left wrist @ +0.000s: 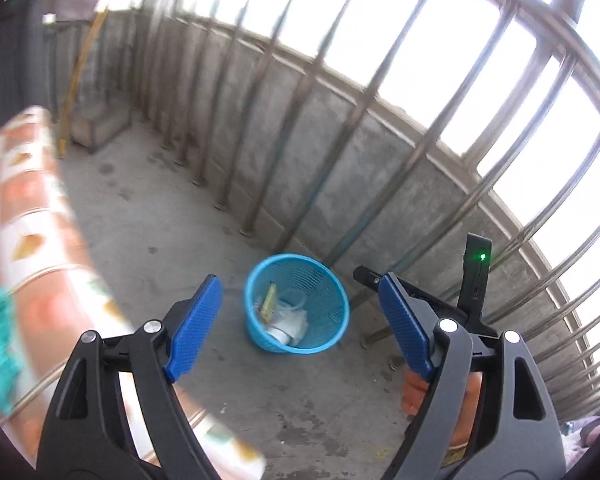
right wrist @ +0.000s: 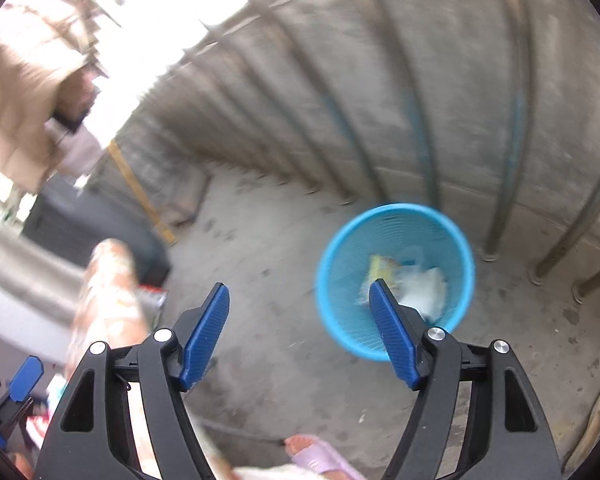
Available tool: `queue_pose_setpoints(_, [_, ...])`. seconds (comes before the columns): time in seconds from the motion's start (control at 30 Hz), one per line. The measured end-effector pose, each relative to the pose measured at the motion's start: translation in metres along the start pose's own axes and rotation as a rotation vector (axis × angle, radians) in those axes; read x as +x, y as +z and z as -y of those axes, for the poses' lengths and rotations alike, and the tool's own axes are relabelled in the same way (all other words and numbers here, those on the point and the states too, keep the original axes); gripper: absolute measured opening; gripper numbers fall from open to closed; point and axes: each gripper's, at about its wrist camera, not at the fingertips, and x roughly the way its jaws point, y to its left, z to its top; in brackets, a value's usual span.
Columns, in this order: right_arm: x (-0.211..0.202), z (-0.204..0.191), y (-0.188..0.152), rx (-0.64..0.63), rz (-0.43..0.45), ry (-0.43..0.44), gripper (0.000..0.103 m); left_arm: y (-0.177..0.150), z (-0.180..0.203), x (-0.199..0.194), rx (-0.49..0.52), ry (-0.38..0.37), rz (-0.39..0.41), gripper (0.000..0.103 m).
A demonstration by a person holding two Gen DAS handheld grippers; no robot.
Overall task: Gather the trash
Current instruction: 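Move both tools back over the table toward the bags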
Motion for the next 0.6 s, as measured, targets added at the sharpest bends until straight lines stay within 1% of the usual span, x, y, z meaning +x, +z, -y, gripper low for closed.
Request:
queue_pose_setpoints(0.03, [-0.003,-0.013,-0.004,-0.028,-0.014,0.022,0.071,-0.005,-0.006,-0.016,-0.001,0.006,0.023,0.076])
queue_pose_setpoints(0.1, [-0.010,-0.038,-0.009,-0.084,-0.044,0.062,0.071,-0.018,-0.020,-0.050,0.004,0.053,0.074,0.076])
queue_pose_setpoints(0.17, [-0.017,-0.064,-0.020,-0.139,-0.078,0.115,0.071,-0.035,-0.038,-0.085,0.008,0.124,0.128,0.076])
queue_pose_setpoints(0.23, [-0.019,-0.088,-0.031,-0.189,-0.115,0.157,0.071,-0.052,-0.053,-0.111,0.000,0.176,0.161,0.076])
queue_pose_setpoints(0.4, [-0.016,-0.156,-0.064,-0.312,-0.218,0.251,0.075,-0.105,-0.107,-0.176,-0.092,0.303,0.230,0.076])
queue_pose_setpoints(0.5, [-0.009,-0.197,-0.088,-0.383,-0.280,0.289,0.076,-0.136,-0.138,-0.216,-0.147,0.379,0.285,0.076])
queue_pose_setpoints(0.6, [0.004,-0.235,-0.114,-0.443,-0.345,0.312,0.076,-0.162,-0.163,-0.248,-0.199,0.446,0.340,0.076])
